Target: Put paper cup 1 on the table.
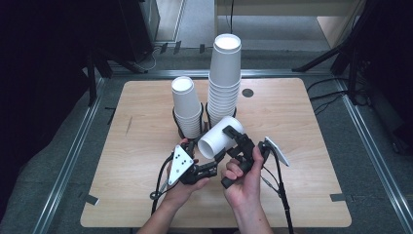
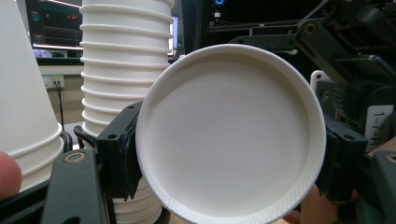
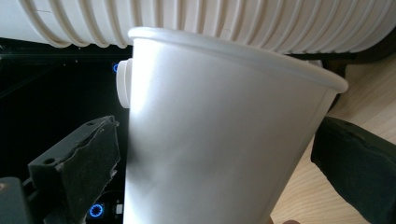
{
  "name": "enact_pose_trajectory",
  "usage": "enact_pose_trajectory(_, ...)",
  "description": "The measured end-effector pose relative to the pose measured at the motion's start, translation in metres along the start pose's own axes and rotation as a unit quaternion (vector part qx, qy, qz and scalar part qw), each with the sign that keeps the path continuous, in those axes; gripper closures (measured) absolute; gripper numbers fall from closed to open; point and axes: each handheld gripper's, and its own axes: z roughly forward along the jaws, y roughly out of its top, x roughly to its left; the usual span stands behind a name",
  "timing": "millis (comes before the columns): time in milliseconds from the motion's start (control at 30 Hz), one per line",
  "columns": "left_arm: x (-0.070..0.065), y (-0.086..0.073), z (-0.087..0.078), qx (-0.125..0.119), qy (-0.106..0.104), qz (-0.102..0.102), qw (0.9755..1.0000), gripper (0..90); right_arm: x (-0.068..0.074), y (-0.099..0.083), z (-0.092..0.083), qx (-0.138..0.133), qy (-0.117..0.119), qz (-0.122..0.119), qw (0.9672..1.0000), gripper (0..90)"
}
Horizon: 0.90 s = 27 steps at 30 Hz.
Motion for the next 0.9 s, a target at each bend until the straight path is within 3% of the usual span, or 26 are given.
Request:
enact_pose_trajectory(400, -0.001, -0.0005, 0.0007, 0.001, -0.002, 0.001, 1.0, 24.2, -0.0033, 0.0046, 0.0059, 0.013, 0.017, 0.023, 0.9995, 1.4)
enact_pose_trajectory(900, -0.0021, -0.0009, 0.001, 0.003, -0.008, 0.004, 1.0, 24.1, -0.0063, 0.0036, 0.0109, 0.018, 0.02, 0.044, 0.9987, 9.5)
